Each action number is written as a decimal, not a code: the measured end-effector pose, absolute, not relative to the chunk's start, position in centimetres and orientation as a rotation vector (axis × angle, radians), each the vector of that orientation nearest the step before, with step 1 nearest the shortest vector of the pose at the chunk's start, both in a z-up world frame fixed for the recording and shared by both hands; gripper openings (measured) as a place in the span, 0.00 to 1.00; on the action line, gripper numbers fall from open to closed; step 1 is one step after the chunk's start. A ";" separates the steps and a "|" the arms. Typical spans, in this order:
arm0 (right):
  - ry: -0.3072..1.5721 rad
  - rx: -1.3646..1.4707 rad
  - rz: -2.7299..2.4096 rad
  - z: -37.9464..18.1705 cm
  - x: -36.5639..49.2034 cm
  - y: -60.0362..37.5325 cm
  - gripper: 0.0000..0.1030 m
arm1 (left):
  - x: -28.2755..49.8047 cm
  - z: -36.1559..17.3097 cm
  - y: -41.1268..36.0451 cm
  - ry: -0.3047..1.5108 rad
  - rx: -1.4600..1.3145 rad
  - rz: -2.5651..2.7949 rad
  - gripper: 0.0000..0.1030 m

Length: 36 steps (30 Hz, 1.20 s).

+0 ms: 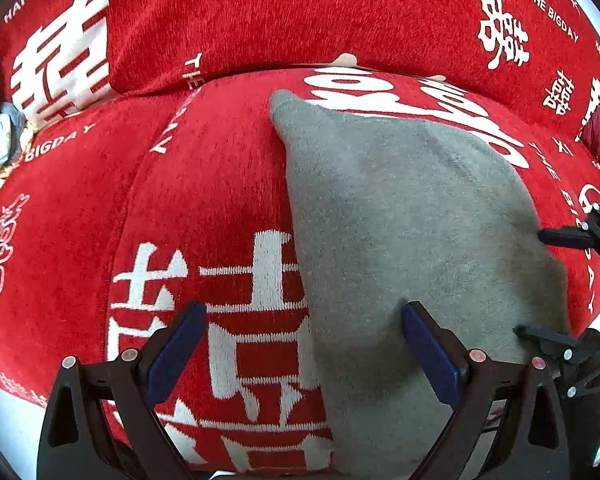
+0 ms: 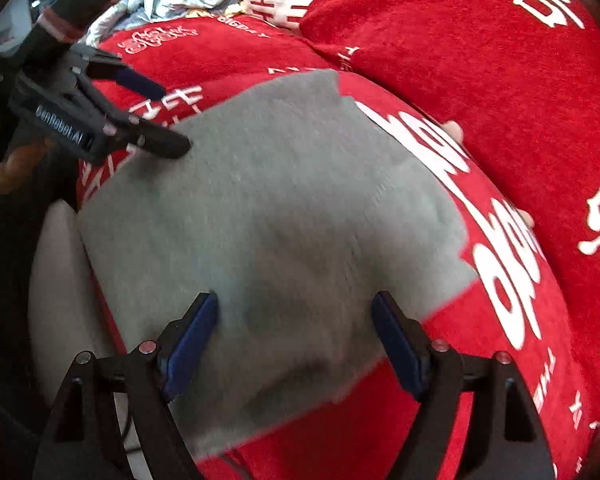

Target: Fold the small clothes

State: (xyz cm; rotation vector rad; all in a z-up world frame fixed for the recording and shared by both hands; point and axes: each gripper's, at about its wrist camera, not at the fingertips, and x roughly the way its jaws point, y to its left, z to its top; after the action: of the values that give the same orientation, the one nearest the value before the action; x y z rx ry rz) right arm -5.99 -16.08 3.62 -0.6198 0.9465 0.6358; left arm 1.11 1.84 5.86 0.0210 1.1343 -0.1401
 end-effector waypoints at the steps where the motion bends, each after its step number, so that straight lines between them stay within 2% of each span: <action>1: 0.954 -0.637 0.620 3.8 -6.3 -16.1 0.80 | 0.6 6.6 1.6 1.114 0.027 -0.152 0.97; 4: 0.919 -0.636 0.594 5.2 -7.7 -16.1 0.80 | -0.8 7.5 1.1 1.082 0.049 -0.196 0.97; 10: 0.796 -0.608 0.723 7.2 -10.5 -12.7 0.80 | -1.7 5.5 0.8 1.147 0.083 -0.180 0.97; 18: 0.954 -0.675 0.735 1.5 -11.6 -13.2 0.80 | -2.3 3.6 1.1 1.200 0.087 -0.147 0.97; 23: 1.008 -0.544 0.750 3.1 -11.2 -15.7 0.80 | -2.4 4.1 0.8 1.194 0.096 -0.153 0.97; 29: 0.892 -0.450 0.789 7.3 -9.9 -15.4 0.81 | -1.8 4.7 0.9 1.174 0.116 -0.139 0.97; 32: 0.935 -0.432 0.763 6.1 -8.6 -15.0 0.81 | -1.6 3.8 1.6 1.225 0.089 -0.138 0.97; 34: 1.004 -0.454 0.754 4.3 -8.0 -15.3 0.80 | -1.9 4.6 1.9 1.203 0.079 -0.131 0.97; 36: 0.984 -0.410 0.778 4.9 -7.9 -15.9 0.81 | -1.9 5.4 2.1 1.178 0.076 -0.124 0.97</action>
State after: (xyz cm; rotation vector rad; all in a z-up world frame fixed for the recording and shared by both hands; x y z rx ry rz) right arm -7.86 -15.86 4.91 -0.4101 0.9837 0.7783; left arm -1.86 2.13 5.40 0.0756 1.1784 -0.1237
